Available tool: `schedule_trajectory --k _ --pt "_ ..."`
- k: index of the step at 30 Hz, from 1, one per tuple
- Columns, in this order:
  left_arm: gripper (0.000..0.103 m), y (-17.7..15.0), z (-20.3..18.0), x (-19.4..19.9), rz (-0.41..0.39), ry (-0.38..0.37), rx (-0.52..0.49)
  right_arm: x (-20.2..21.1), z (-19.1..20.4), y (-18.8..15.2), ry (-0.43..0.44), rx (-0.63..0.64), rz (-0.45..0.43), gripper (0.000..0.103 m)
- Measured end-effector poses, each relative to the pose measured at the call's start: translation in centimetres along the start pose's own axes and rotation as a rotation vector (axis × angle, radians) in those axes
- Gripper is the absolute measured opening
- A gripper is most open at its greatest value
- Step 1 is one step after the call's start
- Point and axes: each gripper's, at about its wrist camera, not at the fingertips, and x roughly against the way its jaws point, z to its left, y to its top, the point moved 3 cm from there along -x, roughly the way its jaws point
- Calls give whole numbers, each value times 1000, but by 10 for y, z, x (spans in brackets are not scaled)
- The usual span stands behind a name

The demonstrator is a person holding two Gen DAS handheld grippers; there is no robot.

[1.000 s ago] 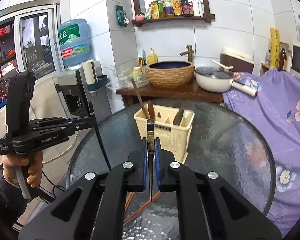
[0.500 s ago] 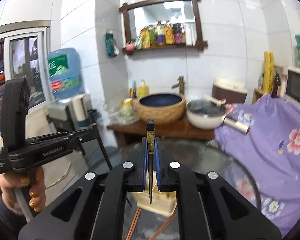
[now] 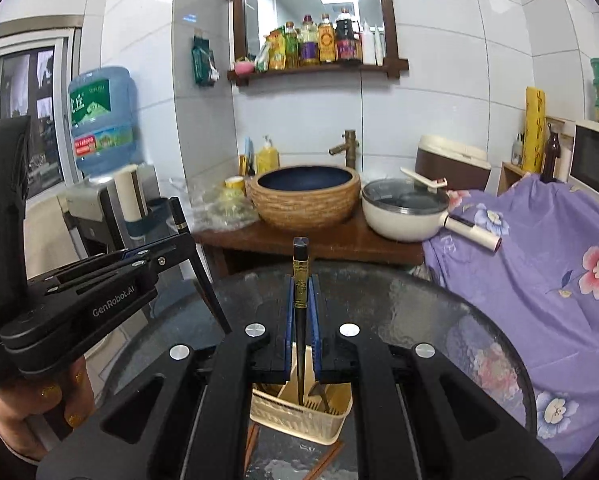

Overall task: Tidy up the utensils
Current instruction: 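Carry both black chopsticks to the cream holder and drop them in with both tools, then move both open tools back toward the brown wooden chopsticks on the table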

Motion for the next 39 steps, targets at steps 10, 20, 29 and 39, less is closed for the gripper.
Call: schedule_trajectory --k 10,20,29,39 --pt "7 -50 10 -34 121 33 -38 -25 -17 -37 -19 -43 46 8" --pt "33 -55 11 -33 147 17 -52 -14 -21 -41 -18 -57 26 32" --pt "79 -80 35 38 5 24 -38 40 -21 -81 -69 -51 -31 59" --pt "55 -187 51 -2 332 76 -126 1 -25 -199 -81 -95 280 59"
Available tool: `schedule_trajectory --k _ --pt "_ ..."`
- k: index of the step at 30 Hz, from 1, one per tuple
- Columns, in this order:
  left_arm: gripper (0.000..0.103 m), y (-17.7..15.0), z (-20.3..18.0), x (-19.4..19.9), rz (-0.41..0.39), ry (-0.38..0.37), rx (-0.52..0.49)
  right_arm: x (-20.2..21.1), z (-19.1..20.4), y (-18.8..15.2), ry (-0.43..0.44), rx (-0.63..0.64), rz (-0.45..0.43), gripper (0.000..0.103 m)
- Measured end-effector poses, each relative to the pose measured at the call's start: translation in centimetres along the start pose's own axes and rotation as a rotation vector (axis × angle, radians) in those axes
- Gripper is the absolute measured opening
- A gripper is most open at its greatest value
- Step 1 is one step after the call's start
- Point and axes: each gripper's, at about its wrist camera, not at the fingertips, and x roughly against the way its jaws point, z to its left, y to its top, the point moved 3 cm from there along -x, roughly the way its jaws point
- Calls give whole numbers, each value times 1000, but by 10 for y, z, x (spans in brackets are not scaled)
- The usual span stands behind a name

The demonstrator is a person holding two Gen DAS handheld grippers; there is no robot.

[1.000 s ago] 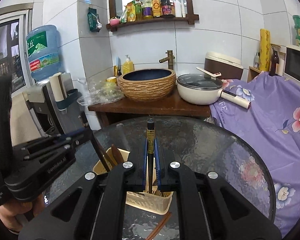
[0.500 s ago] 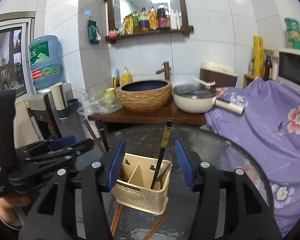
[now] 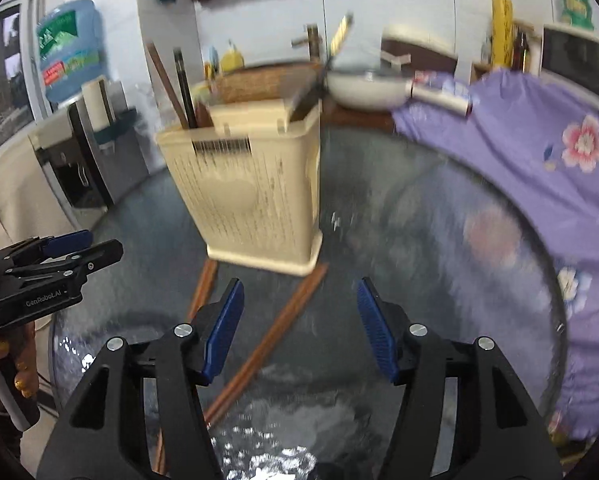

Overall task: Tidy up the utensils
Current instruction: 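Move both open tools back toward the brown wooden chopsticks on the table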

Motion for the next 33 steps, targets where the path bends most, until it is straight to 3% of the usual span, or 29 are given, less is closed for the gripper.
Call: schedule_trajectory --k 4,10,33 --pt "40 -22 -10 -29 107 -21 -29 -31 3 -28 -12 -3 102 59" --pt "32 -37 -26 -49 165 -26 -76 -52 11 -49 -41 27 159 59" --pt "29 -38 -41 -65 189 17 -132 -53 22 -51 -149 133 234 59"
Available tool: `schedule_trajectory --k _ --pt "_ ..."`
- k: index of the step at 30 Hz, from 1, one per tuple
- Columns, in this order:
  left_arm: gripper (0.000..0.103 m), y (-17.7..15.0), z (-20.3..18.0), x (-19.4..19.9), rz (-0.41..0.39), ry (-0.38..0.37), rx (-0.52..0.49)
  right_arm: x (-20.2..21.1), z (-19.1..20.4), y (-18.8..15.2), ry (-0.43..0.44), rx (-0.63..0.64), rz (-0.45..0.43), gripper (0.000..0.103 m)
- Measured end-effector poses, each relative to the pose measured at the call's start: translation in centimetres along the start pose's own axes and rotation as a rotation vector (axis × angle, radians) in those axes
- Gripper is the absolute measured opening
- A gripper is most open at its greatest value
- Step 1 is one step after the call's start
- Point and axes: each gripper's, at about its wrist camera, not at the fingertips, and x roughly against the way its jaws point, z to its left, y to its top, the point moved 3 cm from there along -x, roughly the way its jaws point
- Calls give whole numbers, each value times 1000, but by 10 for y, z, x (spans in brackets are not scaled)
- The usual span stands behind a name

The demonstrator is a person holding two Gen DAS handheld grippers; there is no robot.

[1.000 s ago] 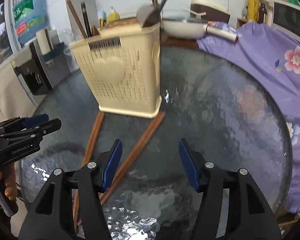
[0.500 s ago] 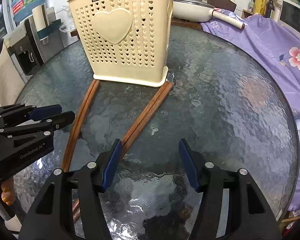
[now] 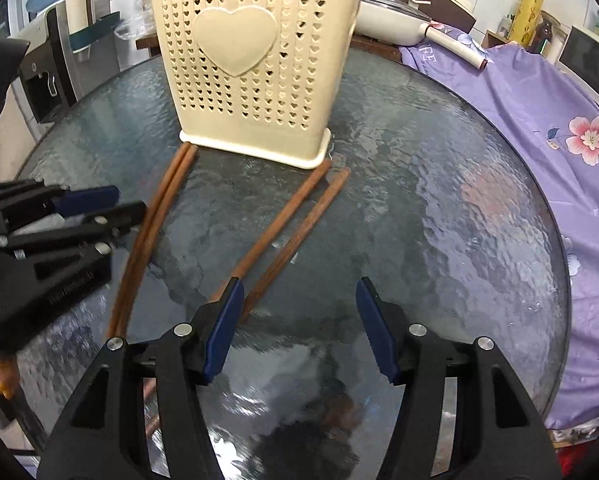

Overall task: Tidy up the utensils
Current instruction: 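Move both open tools back toward the brown wooden chopsticks on the table, then grasp a brown wooden chopstick with the left tool while the right tool grasps another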

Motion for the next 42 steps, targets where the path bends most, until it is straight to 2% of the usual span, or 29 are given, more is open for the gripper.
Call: schedule_trajectory --k 6,12,16,24,28,31,36,40,42 --pt "28 -2 21 1 8 20 30 4 -17 -7 -17 -19 19 58" --pt "28 2 13 14 -37 -64 58 1 -22 -8 25 -76 6 58" --pt "28 5 5 8 -25 -108 73 0 -21 -6 27 -80 4 58" --pt "31 -2 2 2 -24 -28 28 2 -23 -8 32 -89 -1 58" --pt "31 -3 12 -2 -15 -3 53 1 -22 -7 27 -84 -5 58" --pt "31 -1 14 4 -26 -75 95 0 -20 -5 23 -81 -4 58" --pt "31 5 6 9 -47 -121 112 -3 -21 1 26 -89 -2 58" --pt "31 4 -1 0 -29 -115 83 -3 -22 1 26 -95 -3 58" --pt "31 3 0 1 -44 -97 79 -3 -23 1 28 -97 -4 58"
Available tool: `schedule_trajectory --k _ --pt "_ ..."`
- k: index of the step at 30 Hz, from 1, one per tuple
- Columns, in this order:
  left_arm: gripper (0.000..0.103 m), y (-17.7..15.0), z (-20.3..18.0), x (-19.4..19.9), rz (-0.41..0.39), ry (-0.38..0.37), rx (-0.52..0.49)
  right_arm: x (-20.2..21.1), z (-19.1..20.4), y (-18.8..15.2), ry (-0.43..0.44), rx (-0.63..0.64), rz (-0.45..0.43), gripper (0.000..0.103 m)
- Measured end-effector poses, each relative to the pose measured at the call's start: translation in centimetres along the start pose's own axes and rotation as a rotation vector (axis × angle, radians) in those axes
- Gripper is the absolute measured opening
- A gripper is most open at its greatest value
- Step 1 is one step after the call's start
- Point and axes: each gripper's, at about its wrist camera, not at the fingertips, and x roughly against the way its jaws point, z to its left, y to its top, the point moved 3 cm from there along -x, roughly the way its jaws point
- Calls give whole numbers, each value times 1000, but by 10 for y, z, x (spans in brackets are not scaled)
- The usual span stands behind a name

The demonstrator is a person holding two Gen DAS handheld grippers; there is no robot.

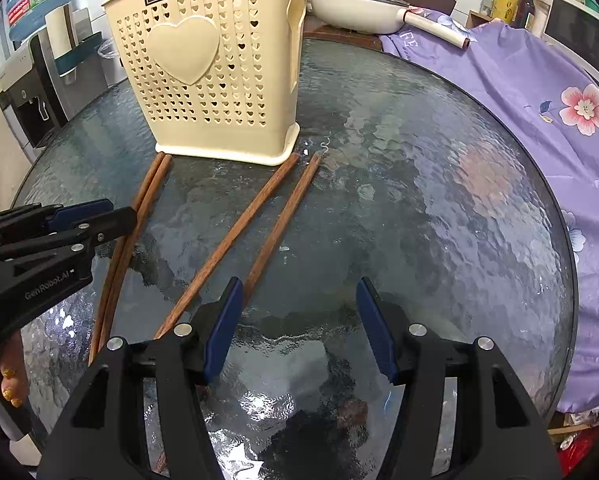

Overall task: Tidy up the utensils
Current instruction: 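Grasp a brown wooden chopstick with the left tool while the right tool grasps another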

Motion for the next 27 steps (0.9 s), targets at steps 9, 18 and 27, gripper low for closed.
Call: schedule_trajectory --k 9,18,27 --pt "31 -4 14 -2 21 78 -21 -1 2 1 -1 4 0 59" --pt "31 10 13 -11 52 103 -26 -14 -1 15 31 -54 57 56" --pt "22 25 13 -20 101 105 4 -35 3 43 -20 -92 84 42"
